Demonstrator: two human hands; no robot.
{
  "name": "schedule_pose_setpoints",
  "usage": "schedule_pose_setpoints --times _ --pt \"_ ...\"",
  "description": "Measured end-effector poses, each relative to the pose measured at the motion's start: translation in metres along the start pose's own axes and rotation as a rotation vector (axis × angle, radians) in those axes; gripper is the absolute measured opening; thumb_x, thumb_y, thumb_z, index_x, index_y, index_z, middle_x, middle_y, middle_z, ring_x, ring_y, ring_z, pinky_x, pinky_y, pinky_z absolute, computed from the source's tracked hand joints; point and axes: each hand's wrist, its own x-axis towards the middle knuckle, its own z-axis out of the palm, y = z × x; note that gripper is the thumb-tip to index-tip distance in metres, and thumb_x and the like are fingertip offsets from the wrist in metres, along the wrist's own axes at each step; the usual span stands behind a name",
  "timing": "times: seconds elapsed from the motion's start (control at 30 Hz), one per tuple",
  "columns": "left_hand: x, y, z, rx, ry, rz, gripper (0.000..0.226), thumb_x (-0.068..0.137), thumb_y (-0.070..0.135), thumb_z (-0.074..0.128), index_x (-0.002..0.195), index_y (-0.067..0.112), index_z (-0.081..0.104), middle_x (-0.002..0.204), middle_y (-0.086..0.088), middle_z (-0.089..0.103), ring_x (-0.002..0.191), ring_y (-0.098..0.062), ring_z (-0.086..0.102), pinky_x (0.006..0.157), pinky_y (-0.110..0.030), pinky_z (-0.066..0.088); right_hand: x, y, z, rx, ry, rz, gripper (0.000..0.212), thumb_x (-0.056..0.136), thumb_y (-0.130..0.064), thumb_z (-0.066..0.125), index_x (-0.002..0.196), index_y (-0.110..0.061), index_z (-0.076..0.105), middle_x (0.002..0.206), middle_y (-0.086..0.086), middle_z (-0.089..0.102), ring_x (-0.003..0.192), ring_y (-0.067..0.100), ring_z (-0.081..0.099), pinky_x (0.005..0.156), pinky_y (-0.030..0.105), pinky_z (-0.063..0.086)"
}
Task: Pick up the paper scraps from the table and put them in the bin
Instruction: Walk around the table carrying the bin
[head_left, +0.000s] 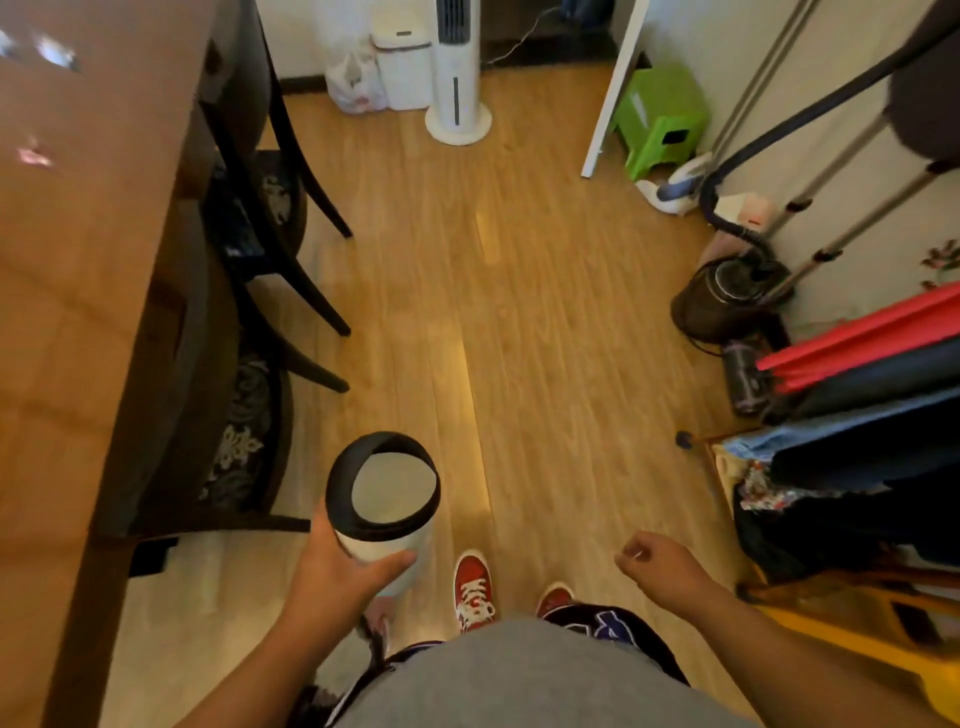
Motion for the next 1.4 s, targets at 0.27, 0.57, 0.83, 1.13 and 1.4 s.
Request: schedule_pose_setpoints --times 0.27,0.57,0.83,1.13,1.4 --pt "0.104 0.081 0.062 -0.067 -0.032 0.076 0.102 0.061 0.028 0.099 0.142 0.035 0.037 0.128 0.020 0.056 0.116 0.001 0.057 0.087 -0.020 0.051 0.072 0.020 -0.073 -0.050 -0.077 0.132 0.021 0.089 -0.030 0.064 0.077 -0.013 0.059 0.084 0.008 0.066 0.082 0.027 0.065 0.067 0.030 0.045" --pt "0.204 0.137 0.077 -0.067 0.140 0.025 0.098 0.057 0.035 0.099 0.125 0.062 0.033 0.118 0.040 0.055 0.109 0.017 0.055 0.077 -0.009 0.050 0.188 -0.062 -0.178 -0.256 -0.102 0.052 0.020 0.087 -0.034 0.061 0.076 -0.017 0.057 0.072 -0.001 0.057 0.071 0.018 0.055 0.055 0.026 0.035" --pt "0.231 0.119 0.025 -0.097 0.379 -0.210 0.110 0.060 0.033 0.099 0.147 0.038 0.032 0.130 0.011 0.053 0.114 -0.011 0.052 0.096 -0.036 0.045 0.267 -0.265 -0.218 -0.345 -0.142 -0.242 0.015 0.089 -0.034 0.063 0.090 -0.019 0.063 0.086 -0.003 0.062 0.073 0.011 0.057 0.058 0.025 0.040" --pt "0.347 0.116 -0.034 -0.191 0.480 -0.233 0.106 0.058 0.031 0.101 0.132 0.063 0.032 0.121 0.033 0.054 0.112 0.003 0.057 0.089 -0.030 0.052 0.328 -0.436 -0.222 -0.399 -0.171 -0.347 0.021 0.088 -0.031 0.067 0.096 -0.011 0.067 0.091 0.008 0.069 0.081 0.024 0.066 0.072 0.033 0.051" --pt "0.459 0.193 -0.091 -0.210 0.378 -0.073 0.102 0.052 0.058 0.095 0.124 0.078 0.026 0.122 0.046 0.051 0.113 0.024 0.050 0.069 -0.002 0.049 0.360 -0.497 -0.267 -0.387 -0.117 -0.231 0.021 0.090 -0.031 0.066 0.097 -0.012 0.066 0.082 0.002 0.064 0.071 0.016 0.062 0.061 0.026 0.046"
